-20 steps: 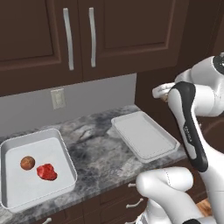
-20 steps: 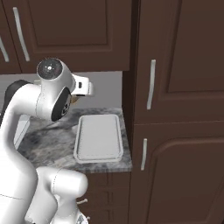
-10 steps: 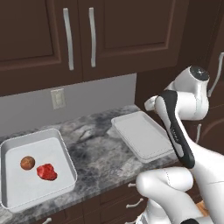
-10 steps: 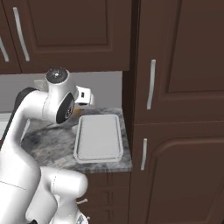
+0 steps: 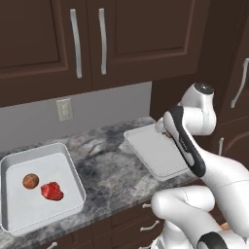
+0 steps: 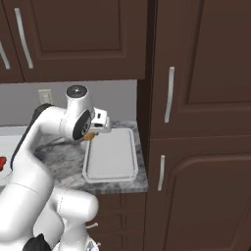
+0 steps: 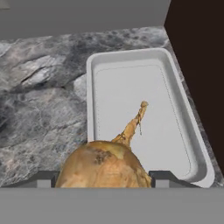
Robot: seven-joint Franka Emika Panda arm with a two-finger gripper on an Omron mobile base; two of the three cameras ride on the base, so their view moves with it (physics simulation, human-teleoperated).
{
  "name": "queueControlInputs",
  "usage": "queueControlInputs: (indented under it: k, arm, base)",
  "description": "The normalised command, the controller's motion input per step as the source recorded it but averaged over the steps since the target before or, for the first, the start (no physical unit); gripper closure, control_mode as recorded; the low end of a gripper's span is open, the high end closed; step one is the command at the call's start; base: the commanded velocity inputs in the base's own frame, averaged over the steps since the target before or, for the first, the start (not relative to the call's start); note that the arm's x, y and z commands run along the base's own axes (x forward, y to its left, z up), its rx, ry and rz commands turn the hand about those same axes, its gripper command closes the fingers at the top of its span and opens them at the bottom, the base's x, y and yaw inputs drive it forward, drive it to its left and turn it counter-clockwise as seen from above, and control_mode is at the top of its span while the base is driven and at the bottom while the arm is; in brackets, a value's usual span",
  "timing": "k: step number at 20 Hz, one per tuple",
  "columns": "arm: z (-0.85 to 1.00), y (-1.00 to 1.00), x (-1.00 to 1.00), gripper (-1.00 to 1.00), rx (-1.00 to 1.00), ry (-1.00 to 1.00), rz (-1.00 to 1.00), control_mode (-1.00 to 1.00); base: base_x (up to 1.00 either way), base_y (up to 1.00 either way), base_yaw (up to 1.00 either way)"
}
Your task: Place one onion and one steak in each tupperware on the nearby counter, to pack two identical lunches.
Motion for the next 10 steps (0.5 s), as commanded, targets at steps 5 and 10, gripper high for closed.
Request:
queueControlInputs:
  k: [5,10]
  arm:
    - [-0.54,0.0,0.33,1.0,0.0,0.11,0.0,-1.0]
    - [-0.54,0.0,0.33,1.0,-0.01,0.02,0.0,-1.0]
  base:
    - [0.0,0.0,0.0]
    - [0.0,0.0,0.0]
